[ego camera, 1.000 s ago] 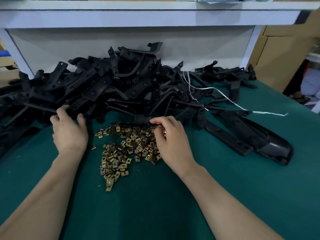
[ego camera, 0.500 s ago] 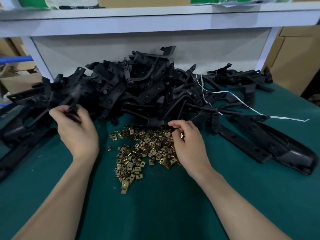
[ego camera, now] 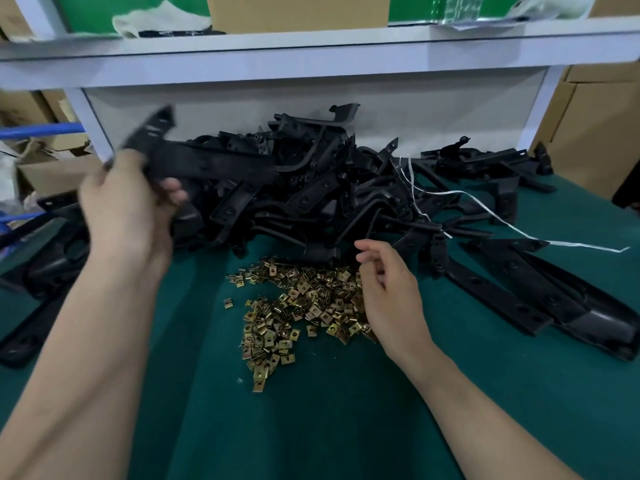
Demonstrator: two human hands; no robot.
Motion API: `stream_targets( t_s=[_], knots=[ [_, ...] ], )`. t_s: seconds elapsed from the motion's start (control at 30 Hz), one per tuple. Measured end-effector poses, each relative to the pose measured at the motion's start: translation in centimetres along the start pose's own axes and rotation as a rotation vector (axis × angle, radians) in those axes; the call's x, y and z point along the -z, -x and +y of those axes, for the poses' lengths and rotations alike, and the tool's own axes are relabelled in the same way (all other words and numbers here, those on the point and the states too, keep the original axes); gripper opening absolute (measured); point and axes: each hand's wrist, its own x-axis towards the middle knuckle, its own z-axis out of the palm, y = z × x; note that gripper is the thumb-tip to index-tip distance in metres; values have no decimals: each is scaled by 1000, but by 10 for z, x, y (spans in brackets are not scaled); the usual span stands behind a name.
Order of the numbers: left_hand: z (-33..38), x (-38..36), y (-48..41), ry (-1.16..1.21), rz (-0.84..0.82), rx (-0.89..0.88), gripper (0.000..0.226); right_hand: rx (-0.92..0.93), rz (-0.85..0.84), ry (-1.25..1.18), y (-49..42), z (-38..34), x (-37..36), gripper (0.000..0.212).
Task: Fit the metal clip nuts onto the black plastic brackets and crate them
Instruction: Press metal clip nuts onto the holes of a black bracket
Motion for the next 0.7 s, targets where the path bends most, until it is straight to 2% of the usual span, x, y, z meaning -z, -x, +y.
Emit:
stream_targets(
  t_s=[0.2, 0.27, 0.37, 0.43, 0.5, 0.6, 0.7],
  knots=[
    [-34, -21, 54, -109, -415, 276, 12, -142, 172, -366, -3, -6, 9, 30],
    [-47, -20, 68, -122, -472, 314, 14, -219, 191, -502, -4, -10, 16, 30],
    [-66, -11, 95, -120, -525, 322, 18, -360, 106, -714, -1, -17, 24, 38],
    [-78, -2, 114, -216, -549, 246, 16, -414, 74, -808, 3, -21, 27, 39],
    [-84, 7, 129, -383, -532, 96, 17, -441, 58, -894, 7, -23, 32, 39],
    [-80, 19, 137, -667, -496, -208, 30, -493, -13, -982, 14, -23, 42, 45],
    [-76, 32, 137, -830, -501, -438, 44, -531, -118, -1030, 19, -21, 56, 41]
  ],
)
